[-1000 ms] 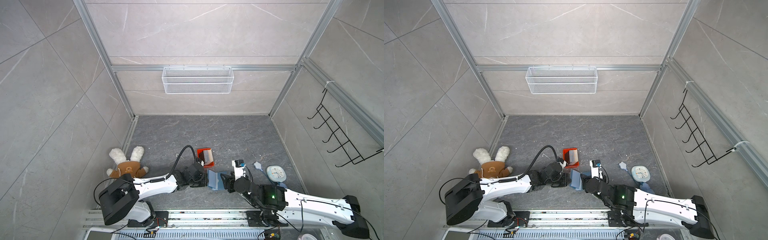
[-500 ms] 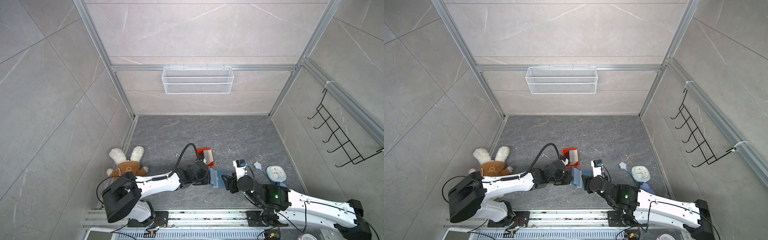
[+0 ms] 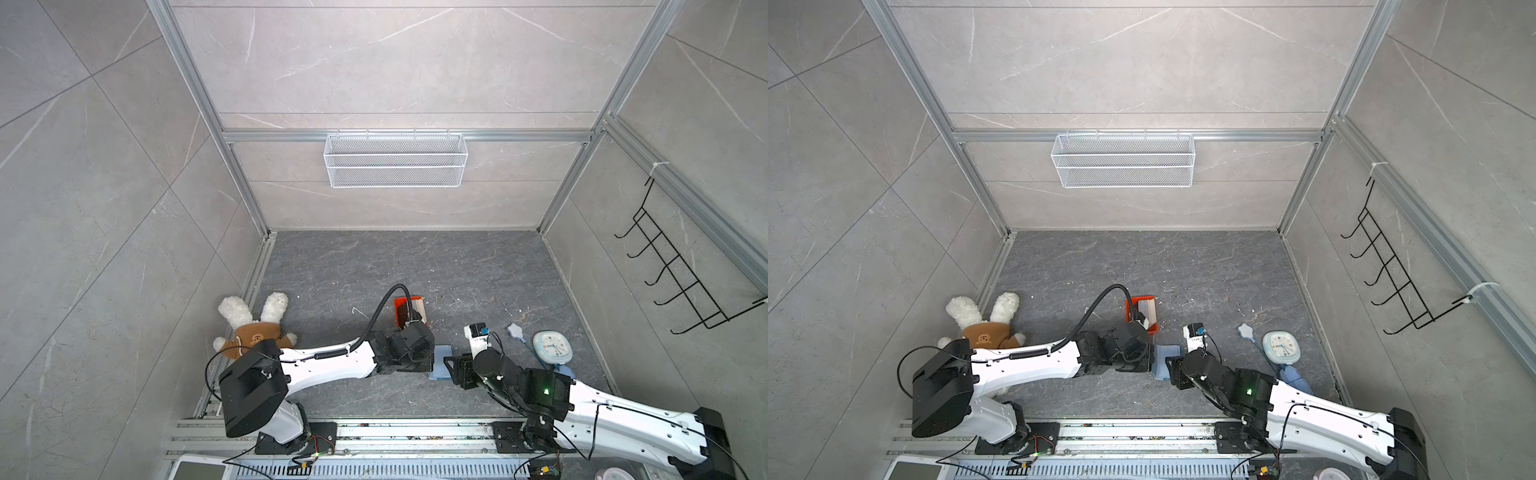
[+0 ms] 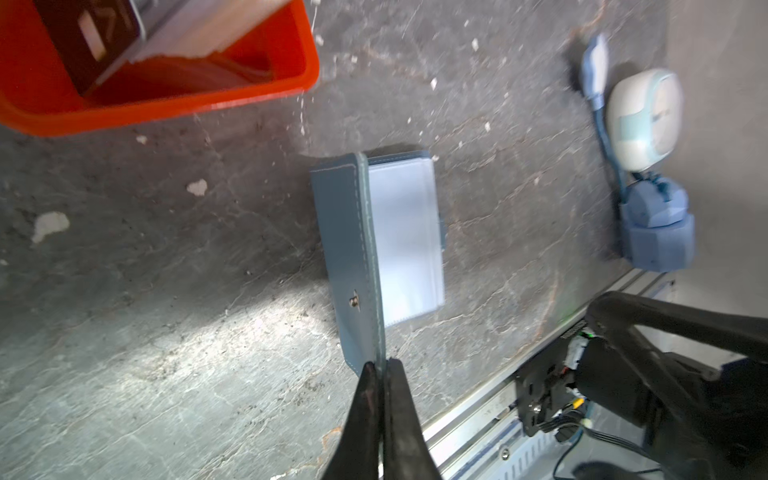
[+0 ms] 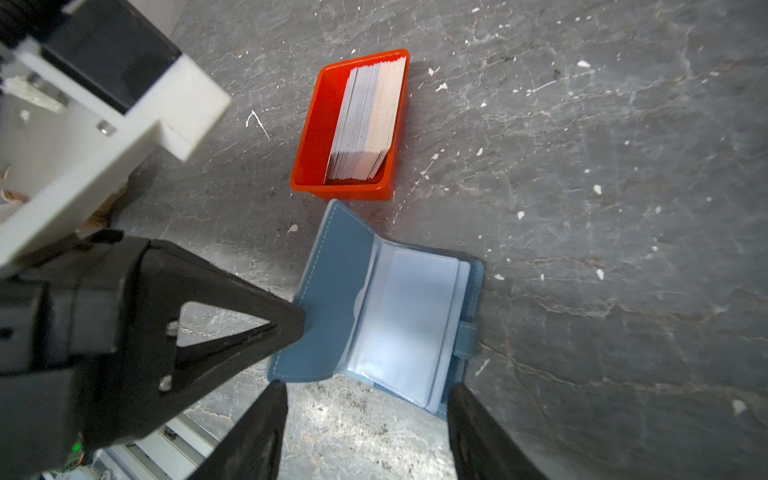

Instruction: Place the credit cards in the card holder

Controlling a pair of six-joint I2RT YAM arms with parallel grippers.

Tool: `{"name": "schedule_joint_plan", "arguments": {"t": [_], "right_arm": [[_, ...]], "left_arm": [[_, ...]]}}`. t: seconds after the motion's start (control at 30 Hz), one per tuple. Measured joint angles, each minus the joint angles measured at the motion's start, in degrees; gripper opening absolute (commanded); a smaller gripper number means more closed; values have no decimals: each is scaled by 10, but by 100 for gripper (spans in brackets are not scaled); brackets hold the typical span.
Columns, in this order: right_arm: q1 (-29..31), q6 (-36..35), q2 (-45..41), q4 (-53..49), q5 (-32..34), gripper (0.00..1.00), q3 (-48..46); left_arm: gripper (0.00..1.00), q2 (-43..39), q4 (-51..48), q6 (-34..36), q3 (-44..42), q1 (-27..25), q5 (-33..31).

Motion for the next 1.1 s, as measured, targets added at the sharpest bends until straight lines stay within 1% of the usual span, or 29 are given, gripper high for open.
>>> {"name": "schedule_joint_plan", "arguments": {"t": [0.1,0.23,0.43,0.53,0.6,0.7,1.1], "right_arm": [[-10,5,0,14,-15,59,-7],[-26,6,10,28,-31,59,-8],[-42,19,21,52,-50,59,-21],[-45,22,35,64,-59,54,-24],[-47,26,46,77,-69,53,-25],[-51,31,70,99,-85,47,-25],[-66,46,169,181,-157,32,-27]], "left_arm": [[0,1,18,-4,-16,0,-1],[0,-4,65,-12,-47,3,4],[0,-37,113,-19,-96,13,13],[0,-54,118,-19,-114,19,19],[0,-60,123,-19,-122,24,25],[0,-64,133,-19,-132,28,34],[0,-72,182,-50,-178,33,36]]}}
